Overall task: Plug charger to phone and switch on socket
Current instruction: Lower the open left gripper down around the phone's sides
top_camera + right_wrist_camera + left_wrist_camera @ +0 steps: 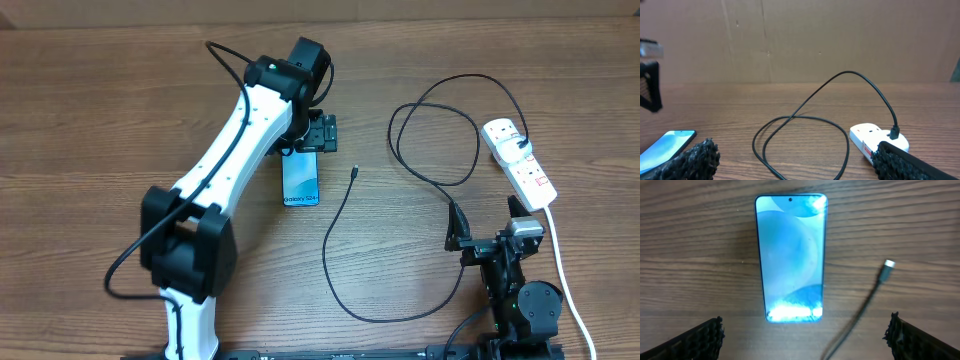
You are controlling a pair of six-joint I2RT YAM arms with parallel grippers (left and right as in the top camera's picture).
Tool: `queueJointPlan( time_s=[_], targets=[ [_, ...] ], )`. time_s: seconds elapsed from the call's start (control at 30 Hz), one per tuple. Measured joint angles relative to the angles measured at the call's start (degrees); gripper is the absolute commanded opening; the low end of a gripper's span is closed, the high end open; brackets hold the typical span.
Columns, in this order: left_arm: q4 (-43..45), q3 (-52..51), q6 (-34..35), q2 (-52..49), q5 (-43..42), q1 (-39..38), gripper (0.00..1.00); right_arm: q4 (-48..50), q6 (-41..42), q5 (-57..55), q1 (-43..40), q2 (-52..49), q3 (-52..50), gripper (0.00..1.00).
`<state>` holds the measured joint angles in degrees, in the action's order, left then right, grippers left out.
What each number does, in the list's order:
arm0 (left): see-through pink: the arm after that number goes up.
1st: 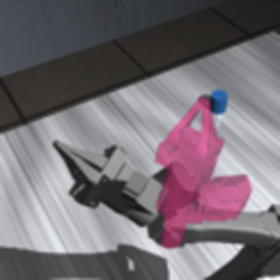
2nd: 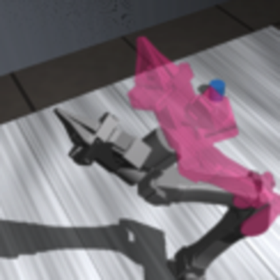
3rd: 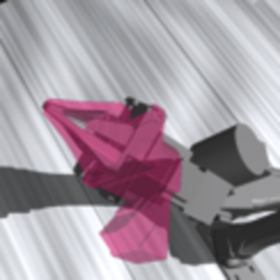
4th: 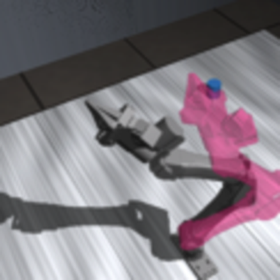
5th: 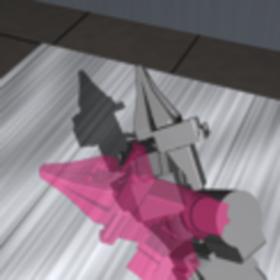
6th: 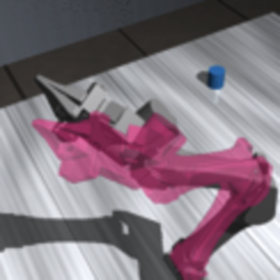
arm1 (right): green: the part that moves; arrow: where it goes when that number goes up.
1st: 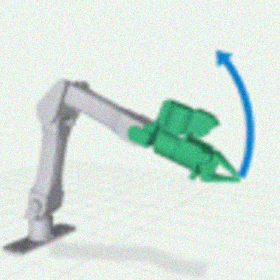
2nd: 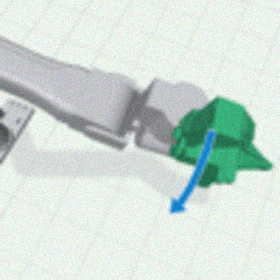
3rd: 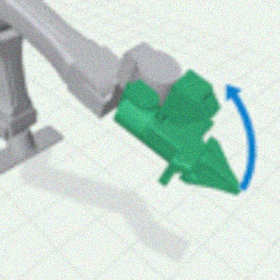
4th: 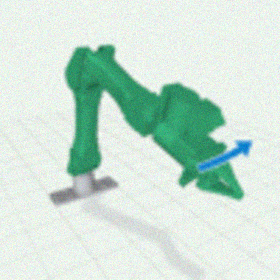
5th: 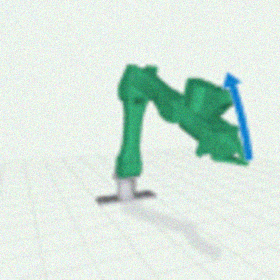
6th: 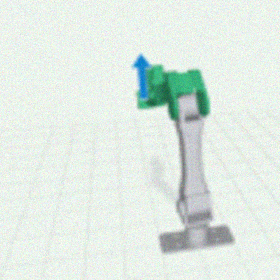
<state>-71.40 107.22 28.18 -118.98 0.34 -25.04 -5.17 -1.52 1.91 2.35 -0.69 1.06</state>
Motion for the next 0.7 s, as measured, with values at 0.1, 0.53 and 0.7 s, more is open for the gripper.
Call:
queueJointPlan(
  time_s=[0.1,0.53,0.7],
  targets=[
    [-0.37,0.04,0.0,-3.61,0.33,0.0,1.0,0.02,-0.02,0.0,0.0,0.02,0.0,1.0],
    [2.38,0.04,-1.73,-9.9,-5.22,5.01,1.0,0.02,0.02,0.0,0.0,0.02,0.0,1.0],
    [2.58,0.04,-3.58,-9.9,-6.16,7.3,1.0,0.02,0.0,0.0,0.0,0.0,0.0,1.0]
  ],
)
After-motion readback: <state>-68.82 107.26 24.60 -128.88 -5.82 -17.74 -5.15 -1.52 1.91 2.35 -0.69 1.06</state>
